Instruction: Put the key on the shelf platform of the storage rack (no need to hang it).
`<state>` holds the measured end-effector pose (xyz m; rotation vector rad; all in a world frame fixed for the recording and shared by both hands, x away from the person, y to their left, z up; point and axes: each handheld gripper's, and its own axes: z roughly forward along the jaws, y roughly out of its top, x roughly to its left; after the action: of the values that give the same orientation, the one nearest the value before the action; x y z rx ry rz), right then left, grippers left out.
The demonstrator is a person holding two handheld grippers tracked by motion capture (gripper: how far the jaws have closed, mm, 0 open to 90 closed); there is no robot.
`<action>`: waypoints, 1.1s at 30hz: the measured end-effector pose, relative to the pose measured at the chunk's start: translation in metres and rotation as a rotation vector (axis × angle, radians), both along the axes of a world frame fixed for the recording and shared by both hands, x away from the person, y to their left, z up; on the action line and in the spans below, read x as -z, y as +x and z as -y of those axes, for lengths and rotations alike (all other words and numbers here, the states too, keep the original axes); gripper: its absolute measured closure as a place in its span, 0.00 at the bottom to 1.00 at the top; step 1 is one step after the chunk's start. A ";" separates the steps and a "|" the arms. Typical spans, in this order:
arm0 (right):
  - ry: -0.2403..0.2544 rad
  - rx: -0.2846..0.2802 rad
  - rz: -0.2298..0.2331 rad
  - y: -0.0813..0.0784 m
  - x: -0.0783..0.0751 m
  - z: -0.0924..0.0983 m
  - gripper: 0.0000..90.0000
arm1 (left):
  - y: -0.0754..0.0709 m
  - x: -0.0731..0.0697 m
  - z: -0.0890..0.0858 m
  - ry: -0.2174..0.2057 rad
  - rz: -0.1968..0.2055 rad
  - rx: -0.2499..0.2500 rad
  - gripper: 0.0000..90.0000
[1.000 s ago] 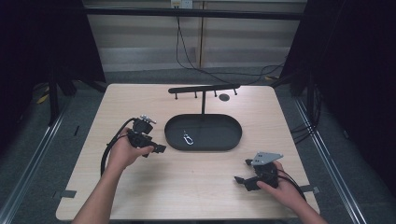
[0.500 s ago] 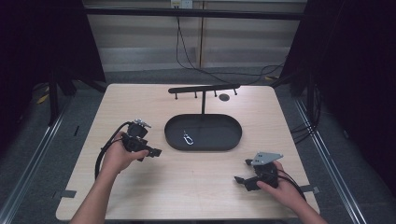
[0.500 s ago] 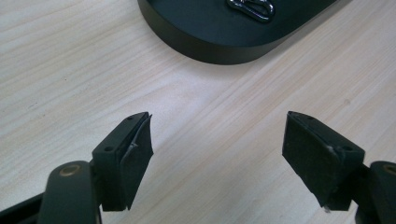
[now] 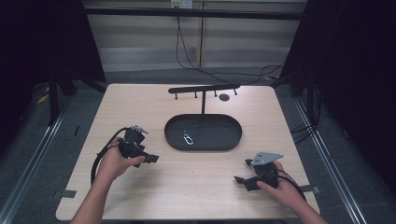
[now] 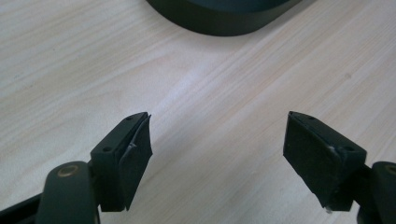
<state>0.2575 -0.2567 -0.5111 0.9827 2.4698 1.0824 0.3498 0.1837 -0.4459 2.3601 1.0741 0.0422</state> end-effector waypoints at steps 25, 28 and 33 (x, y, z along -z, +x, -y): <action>0.000 0.000 0.000 0.000 0.000 0.000 0.19 | -0.020 0.021 -0.021 0.028 -0.029 0.016 0.26; 0.000 0.000 0.000 0.000 0.000 0.000 0.19 | -0.022 0.022 -0.023 0.030 -0.034 0.010 0.26; 0.000 0.000 0.000 0.000 0.000 0.000 0.19 | -0.027 0.029 -0.027 0.033 -0.025 0.009 0.26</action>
<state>0.2575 -0.2567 -0.5111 0.9831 2.4694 1.0820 0.3227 0.2110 -0.4750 2.4008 1.0823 0.0270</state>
